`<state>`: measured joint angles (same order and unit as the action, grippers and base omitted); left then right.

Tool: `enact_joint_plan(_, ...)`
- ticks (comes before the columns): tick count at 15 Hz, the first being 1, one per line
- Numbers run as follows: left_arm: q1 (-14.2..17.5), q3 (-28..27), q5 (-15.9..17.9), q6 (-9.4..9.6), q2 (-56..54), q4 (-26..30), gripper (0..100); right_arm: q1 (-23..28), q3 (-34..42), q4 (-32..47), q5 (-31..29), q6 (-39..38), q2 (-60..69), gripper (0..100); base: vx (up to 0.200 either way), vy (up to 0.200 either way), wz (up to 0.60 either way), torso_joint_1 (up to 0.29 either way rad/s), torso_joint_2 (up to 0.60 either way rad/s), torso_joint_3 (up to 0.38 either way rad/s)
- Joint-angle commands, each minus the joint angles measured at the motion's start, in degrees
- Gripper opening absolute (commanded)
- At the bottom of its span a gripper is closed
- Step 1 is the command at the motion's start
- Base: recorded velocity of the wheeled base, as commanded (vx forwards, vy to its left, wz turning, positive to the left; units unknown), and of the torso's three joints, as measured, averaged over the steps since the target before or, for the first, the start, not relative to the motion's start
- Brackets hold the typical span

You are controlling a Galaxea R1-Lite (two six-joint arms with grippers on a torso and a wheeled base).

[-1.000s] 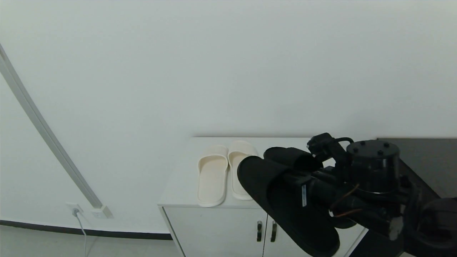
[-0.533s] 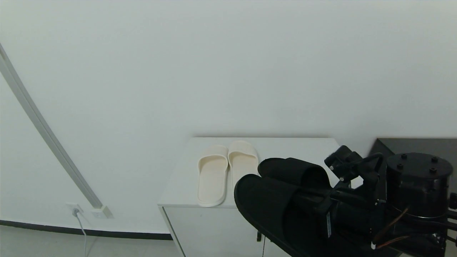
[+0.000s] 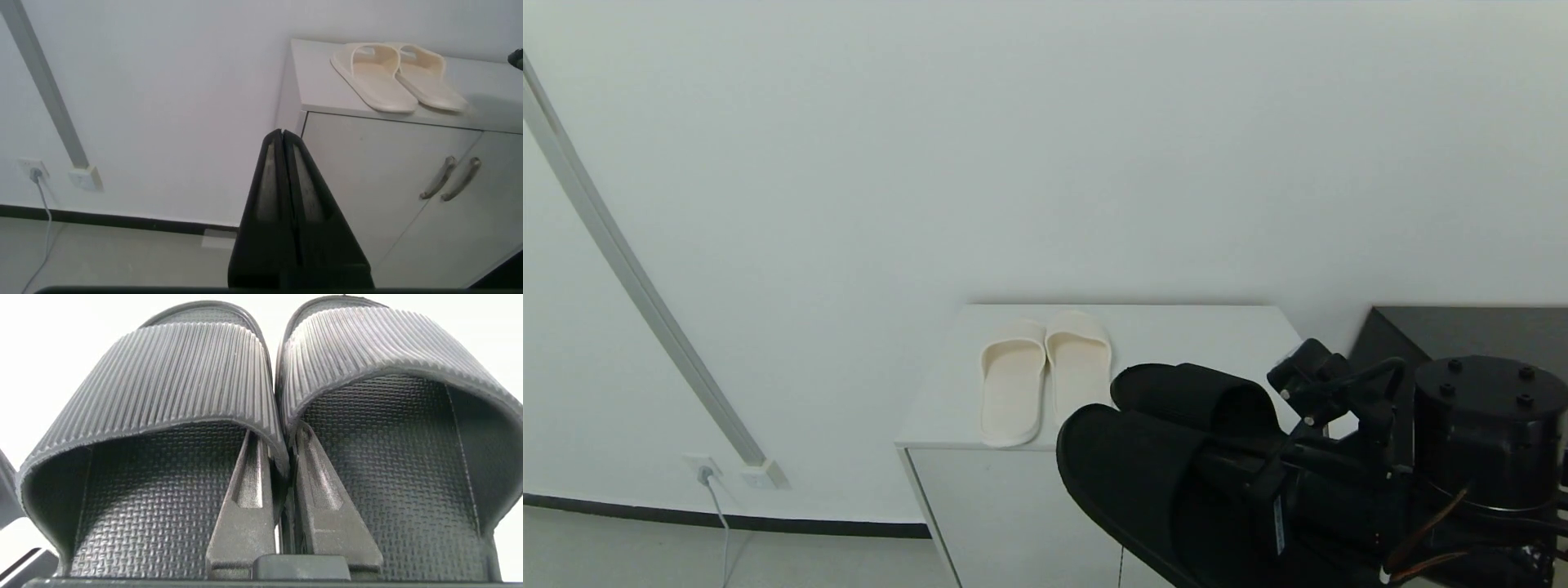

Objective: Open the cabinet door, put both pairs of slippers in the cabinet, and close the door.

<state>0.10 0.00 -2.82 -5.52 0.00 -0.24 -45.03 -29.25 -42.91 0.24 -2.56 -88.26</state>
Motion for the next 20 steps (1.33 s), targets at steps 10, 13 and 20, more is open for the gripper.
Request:
enact_joint_plan(10, -0.01, 0.00, -0.08, -0.10, 0.09, -0.02, 0, 0.03, 1.47, 0.02, 0.99, 0.01, 0.19, 0, -0.080, 0.000, 0.00, -0.001, 0.00, 0.001)
enact_joint_plan(13, -0.01, 0.00, -0.08, -0.10, 0.09, -0.02, 0, -0.06, 1.74, 0.02, 0.90, 0.10, 0.19, 0, 0.000, 0.000, 0.00, 0.000, 0.00, 0.000)
enact_joint_plan(20, -0.01, 0.00, -0.08, -0.10, 0.09, -0.02, 0, -0.06, 2.17, 0.02, 0.99, 0.80, -0.07, 0, 0.000, 0.000, 0.00, 0.000, 0.00, 0.000)
